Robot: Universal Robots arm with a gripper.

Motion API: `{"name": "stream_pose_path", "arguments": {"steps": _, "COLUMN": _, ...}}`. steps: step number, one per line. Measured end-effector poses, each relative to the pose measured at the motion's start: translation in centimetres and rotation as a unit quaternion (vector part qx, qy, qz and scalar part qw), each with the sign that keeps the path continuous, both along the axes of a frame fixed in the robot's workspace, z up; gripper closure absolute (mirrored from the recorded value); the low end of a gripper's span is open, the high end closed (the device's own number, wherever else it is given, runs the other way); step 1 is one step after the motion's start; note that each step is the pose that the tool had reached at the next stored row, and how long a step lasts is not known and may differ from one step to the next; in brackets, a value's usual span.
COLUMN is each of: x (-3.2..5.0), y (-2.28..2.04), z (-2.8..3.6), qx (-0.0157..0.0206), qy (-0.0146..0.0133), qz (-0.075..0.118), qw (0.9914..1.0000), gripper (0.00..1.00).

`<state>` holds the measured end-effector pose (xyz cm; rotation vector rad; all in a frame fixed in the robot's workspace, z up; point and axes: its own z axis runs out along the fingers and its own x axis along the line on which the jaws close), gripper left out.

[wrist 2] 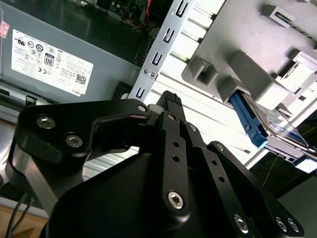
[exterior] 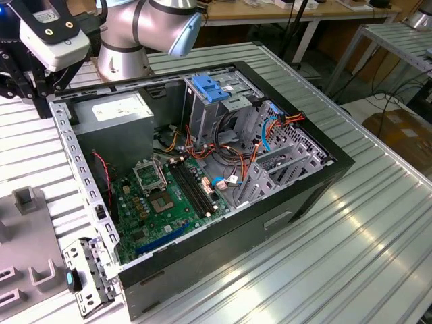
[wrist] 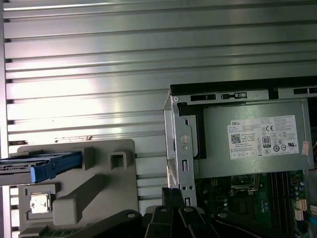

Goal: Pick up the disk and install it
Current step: 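Reach for the disk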

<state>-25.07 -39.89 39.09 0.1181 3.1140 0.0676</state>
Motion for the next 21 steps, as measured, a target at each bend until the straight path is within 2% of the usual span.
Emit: {"name": "stream_pose_path", "arguments": {"steps": 21, "x": -1.23, "y": 0.0, "z": -0.25, "qx": 0.0, "qy": 0.0008, "qz": 0.0, "qw": 1.0, "gripper": 0.89}}
